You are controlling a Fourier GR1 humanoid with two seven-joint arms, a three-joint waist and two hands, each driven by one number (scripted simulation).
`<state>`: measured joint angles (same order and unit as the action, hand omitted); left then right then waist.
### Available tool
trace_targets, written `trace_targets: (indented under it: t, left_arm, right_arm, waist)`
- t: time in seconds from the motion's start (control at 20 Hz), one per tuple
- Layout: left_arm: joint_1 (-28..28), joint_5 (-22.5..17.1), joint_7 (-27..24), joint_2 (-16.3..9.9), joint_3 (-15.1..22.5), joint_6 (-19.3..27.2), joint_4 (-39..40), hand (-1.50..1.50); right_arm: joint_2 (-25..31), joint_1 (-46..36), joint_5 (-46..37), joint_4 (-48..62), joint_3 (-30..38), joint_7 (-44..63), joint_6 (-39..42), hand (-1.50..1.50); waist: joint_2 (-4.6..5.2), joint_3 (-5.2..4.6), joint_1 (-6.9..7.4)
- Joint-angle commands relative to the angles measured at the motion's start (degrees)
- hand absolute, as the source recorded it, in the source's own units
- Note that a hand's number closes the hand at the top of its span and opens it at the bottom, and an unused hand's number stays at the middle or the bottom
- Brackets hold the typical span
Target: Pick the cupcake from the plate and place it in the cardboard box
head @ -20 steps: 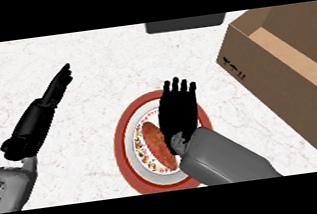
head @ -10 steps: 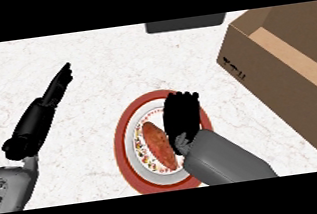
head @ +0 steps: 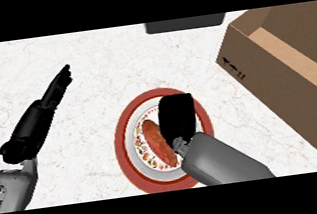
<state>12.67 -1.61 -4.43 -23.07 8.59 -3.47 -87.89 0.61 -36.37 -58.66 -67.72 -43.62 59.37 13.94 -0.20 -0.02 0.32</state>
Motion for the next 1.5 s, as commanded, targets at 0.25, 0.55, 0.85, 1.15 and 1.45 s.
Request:
trace_targets:
  t: [0.25,0.55,0.85,1.15,1.45]
  left_arm:
    - [0.58,-0.09,-0.39,0.86,-0.55,-1.63,-0.93,0.0]
    - [1.19,0.65,-0.23,0.37,-2.03,-3.06,1.47,0.0]
    - [-0.39,2.23,1.44,2.51,-2.01,-1.09,-1.97,0.0]
    - [-1.43,3.54,0.52,3.1,-1.44,-0.48,-0.93,0.0]
    - [-1.25,2.98,-0.05,2.63,-2.63,-2.0,-1.08,0.0]
  right_arm:
    - [2.38,-5.44,11.1,4.74,11.01,-27.53,-8.89,1.5]
    - [3.18,-12.3,7.08,9.26,14.32,-36.49,-15.16,1.5]
    - [4.03,-15.25,2.91,-3.25,15.33,-29.67,-9.07,1.5]
    - [6.27,-16.86,1.21,-9.69,25.77,-17.56,-13.35,1.5]
    - [12.62,-14.49,-0.32,-14.09,33.45,-13.2,-13.52,1.5]
  waist:
    - [0.87,0.14,1.4]
    - [0.46,0.02,0.29]
    - [0.03,0.02,-0.25]
    - [-0.09,0.04,-0.81]
    - [0.01,0.02,-1.0]
